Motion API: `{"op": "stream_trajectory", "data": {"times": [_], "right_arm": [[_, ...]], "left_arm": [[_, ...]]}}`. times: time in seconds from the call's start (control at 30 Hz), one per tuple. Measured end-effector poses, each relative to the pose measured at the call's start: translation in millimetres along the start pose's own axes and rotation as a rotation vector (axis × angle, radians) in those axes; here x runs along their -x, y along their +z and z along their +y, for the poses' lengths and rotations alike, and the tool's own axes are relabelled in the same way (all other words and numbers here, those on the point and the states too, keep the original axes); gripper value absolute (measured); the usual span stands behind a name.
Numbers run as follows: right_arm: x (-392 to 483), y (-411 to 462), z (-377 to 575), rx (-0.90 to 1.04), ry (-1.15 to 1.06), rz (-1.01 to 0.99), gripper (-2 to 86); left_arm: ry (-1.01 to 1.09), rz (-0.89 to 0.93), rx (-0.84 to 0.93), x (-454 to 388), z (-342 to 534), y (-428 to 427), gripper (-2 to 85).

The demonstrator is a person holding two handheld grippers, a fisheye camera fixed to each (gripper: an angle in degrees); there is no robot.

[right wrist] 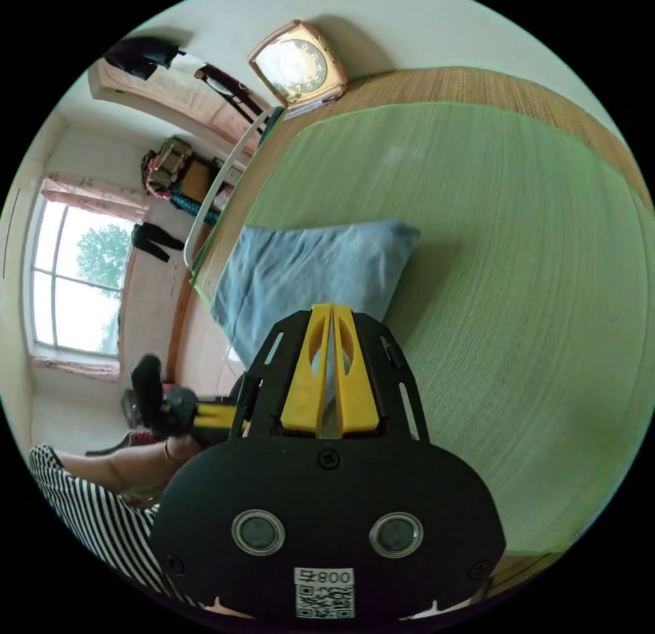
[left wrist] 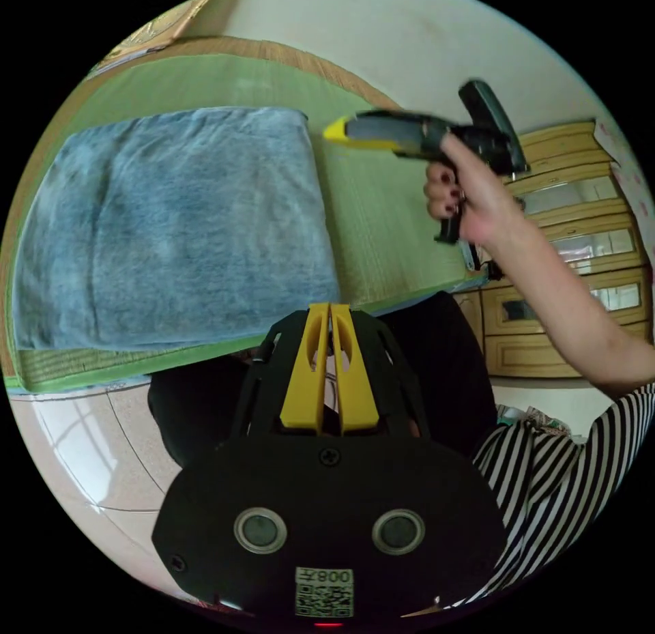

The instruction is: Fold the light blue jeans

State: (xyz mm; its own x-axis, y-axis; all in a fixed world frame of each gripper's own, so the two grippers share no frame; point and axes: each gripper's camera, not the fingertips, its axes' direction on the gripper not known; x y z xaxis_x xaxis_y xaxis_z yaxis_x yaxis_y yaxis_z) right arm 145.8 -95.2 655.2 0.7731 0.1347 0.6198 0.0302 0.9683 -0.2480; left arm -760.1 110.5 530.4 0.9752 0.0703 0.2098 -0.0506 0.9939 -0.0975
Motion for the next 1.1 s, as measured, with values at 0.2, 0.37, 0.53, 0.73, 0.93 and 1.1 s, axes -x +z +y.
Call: {"op": "stream_trajectory", "data": {"times": [0.2, 0.37, 0.53, 0.73, 0.93, 1.1], "right_arm": [[-50, 34, -34, 0.136, 0.111, 0.023, 0.2], [-72, 12, -9, 0.088, 0.088, -0.098, 0.6], [-100, -11, 54, 0.110, 0.095, -0.315, 3.3], [-113, 0, 104, 0.213, 0.167, -0.465, 7.8], [-116, 16, 118, 0.237, 0.236, -0.643, 9.9], [-114, 21, 115, 0.231, 0.257, -0.688, 8.9]], "left_arm": [[-0.105, 0.132, 0.037, 18, -10, 19, 0.4], [-0.203, 0.235, 0.021, 40, -8, 22, 2.7], [-0.291, 0.332, -0.030, 64, -10, 30, 6.5], [-0.361, 0.373, -0.015, 88, -14, 47, 4.6], [-0.318, 0.374, -0.044, 102, -12, 45, 2.2], [-0.286, 0.390, -0.069, 115, -7, 41, 1.7]]}}
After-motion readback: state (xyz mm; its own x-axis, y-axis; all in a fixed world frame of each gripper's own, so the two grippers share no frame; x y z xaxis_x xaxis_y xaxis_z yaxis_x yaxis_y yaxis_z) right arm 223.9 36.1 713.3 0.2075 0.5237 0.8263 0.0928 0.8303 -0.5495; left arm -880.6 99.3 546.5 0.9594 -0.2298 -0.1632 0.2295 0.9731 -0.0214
